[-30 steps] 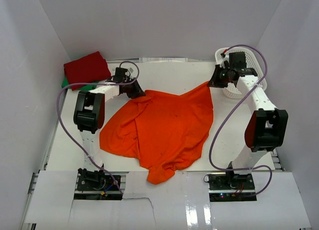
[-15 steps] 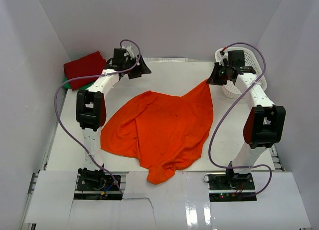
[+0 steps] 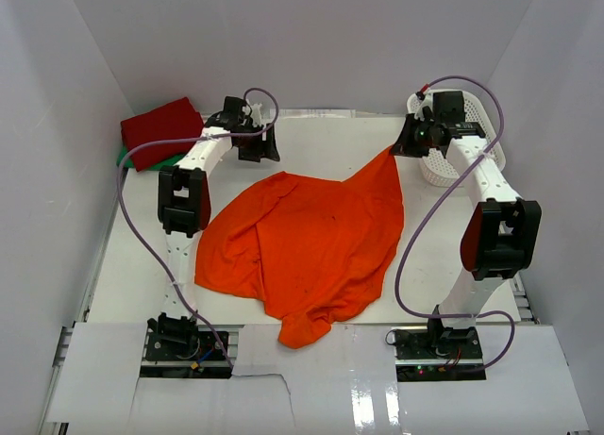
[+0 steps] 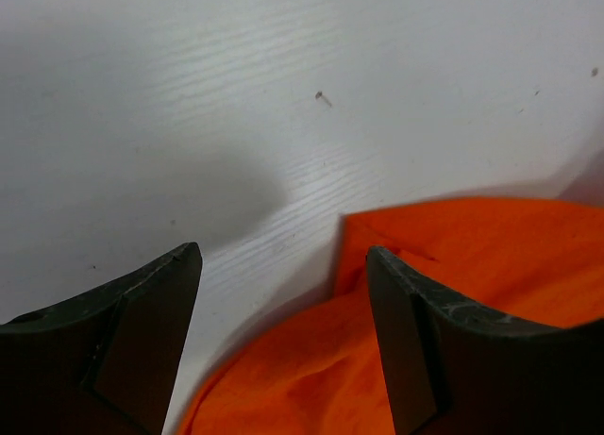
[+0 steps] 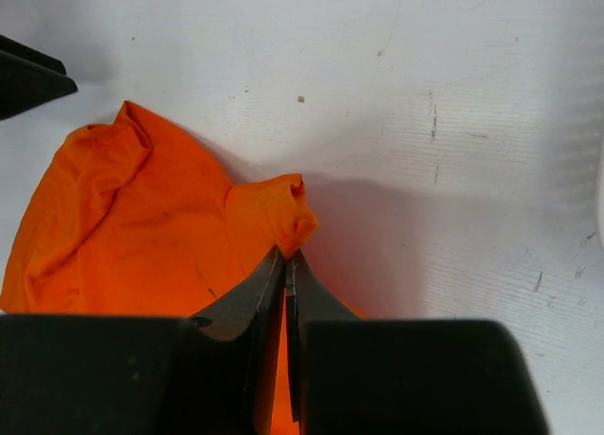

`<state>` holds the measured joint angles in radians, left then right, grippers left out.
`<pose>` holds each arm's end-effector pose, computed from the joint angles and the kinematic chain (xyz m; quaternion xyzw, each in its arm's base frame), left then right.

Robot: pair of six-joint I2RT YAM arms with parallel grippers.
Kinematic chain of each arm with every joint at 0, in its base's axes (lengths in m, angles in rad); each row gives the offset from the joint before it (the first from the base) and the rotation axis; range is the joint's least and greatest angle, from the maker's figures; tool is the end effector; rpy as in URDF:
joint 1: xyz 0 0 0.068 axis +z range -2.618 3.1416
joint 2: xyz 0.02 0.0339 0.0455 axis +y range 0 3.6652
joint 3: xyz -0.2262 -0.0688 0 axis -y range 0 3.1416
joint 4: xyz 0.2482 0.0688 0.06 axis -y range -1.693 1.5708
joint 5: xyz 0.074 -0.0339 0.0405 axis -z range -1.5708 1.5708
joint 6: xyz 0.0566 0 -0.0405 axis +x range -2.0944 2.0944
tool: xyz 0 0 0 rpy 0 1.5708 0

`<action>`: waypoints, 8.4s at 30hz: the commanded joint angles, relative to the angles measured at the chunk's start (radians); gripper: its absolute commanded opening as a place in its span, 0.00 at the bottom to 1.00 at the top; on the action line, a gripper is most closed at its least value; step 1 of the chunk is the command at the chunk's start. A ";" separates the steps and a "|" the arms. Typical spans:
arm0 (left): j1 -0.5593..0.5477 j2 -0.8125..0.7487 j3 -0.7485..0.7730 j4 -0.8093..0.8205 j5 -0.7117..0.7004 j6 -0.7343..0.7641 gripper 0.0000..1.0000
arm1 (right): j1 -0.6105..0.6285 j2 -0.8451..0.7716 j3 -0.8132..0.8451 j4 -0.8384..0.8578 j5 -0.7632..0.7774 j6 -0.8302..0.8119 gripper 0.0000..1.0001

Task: Fold and stack the t-shirts
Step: Flatten out the tshirt, then fold the flattened tshirt in 1/3 of the way

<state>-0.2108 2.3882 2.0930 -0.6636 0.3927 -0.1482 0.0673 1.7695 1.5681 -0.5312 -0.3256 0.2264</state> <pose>0.4966 -0.1284 0.1501 0.0880 0.9329 -0.2358 0.2575 0.4126 0.0460 0.2590 0.0059 0.9038 0.2052 0.3756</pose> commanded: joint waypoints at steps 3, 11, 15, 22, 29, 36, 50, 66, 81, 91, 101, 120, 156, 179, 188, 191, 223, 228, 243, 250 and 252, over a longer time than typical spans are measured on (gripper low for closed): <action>0.024 -0.047 -0.048 -0.076 0.139 0.128 0.82 | -0.001 -0.002 0.087 -0.012 -0.023 -0.027 0.08; 0.088 -0.001 -0.068 -0.148 0.439 0.093 0.79 | 0.000 -0.018 0.081 -0.023 -0.027 -0.035 0.08; 0.088 0.025 -0.062 -0.148 0.480 0.082 0.66 | 0.000 -0.022 0.072 -0.023 -0.030 -0.036 0.08; 0.088 0.060 -0.037 -0.174 0.496 0.068 0.51 | 0.000 -0.027 0.069 -0.027 -0.030 -0.041 0.08; 0.083 0.066 -0.014 -0.176 0.463 0.068 0.65 | 0.000 -0.036 0.064 -0.029 -0.038 -0.041 0.08; 0.077 0.072 0.030 -0.179 0.358 0.043 0.13 | 0.000 -0.044 0.061 -0.027 -0.044 -0.042 0.08; 0.045 -0.265 -0.277 0.105 -0.324 -0.007 0.24 | 0.003 -0.058 0.041 -0.023 -0.058 -0.044 0.08; 0.039 -0.181 -0.214 0.070 -0.428 -0.016 0.98 | 0.003 -0.065 0.035 -0.029 -0.063 -0.056 0.08; 0.060 -0.023 -0.005 0.010 -0.247 -0.022 0.80 | 0.003 -0.058 0.061 -0.050 -0.053 -0.071 0.08; 0.040 0.028 0.002 -0.016 -0.288 -0.025 0.76 | 0.008 -0.065 0.052 -0.047 0.006 -0.071 0.08; 0.039 0.060 0.038 -0.033 -0.282 -0.027 0.43 | 0.025 -0.108 0.024 -0.024 0.085 -0.094 0.08; 0.123 -0.055 0.151 -0.099 -0.282 -0.128 0.00 | 0.025 0.038 0.325 -0.102 0.033 -0.131 0.08; 0.289 -1.520 -0.653 0.110 -0.434 -0.338 0.00 | 0.249 -0.793 0.224 -0.087 0.108 -0.242 0.08; 0.183 -0.371 0.354 0.076 -0.422 -0.355 0.00 | -0.023 -0.078 0.726 0.201 -0.061 -0.173 0.08; 0.188 -1.021 -0.706 0.544 -0.474 -0.341 0.00 | -0.014 -0.349 0.145 0.301 -0.113 -0.177 0.08; 0.188 -1.116 -0.925 0.509 -0.468 -0.353 0.00 | 0.015 -0.487 -0.210 0.360 -0.067 -0.124 0.08; 0.186 -1.520 -1.435 -0.131 -0.364 -0.749 0.00 | 0.247 -0.929 -0.783 -0.196 0.151 0.062 0.08; 0.186 -1.563 -1.441 -0.163 -0.481 -0.789 0.00 | 0.247 -0.807 -0.728 -0.124 0.160 0.036 0.08; 0.186 -1.414 -1.433 -0.286 -0.735 -0.996 0.00 | 0.246 -0.420 -0.458 0.023 0.184 -0.019 0.08; 0.186 -1.387 -1.381 -0.288 -0.769 -0.996 0.00 | 0.230 -0.323 -0.369 0.037 0.175 -0.038 0.08; 0.186 -1.374 -1.375 -0.272 -0.773 -0.993 0.00 | 0.227 -0.297 -0.352 0.043 0.166 -0.039 0.08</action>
<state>-0.0280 1.0088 0.6773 -0.9413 -0.3313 -1.1248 0.3031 1.4544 1.1568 -0.5293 -0.1558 0.2054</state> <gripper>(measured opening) 0.022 0.079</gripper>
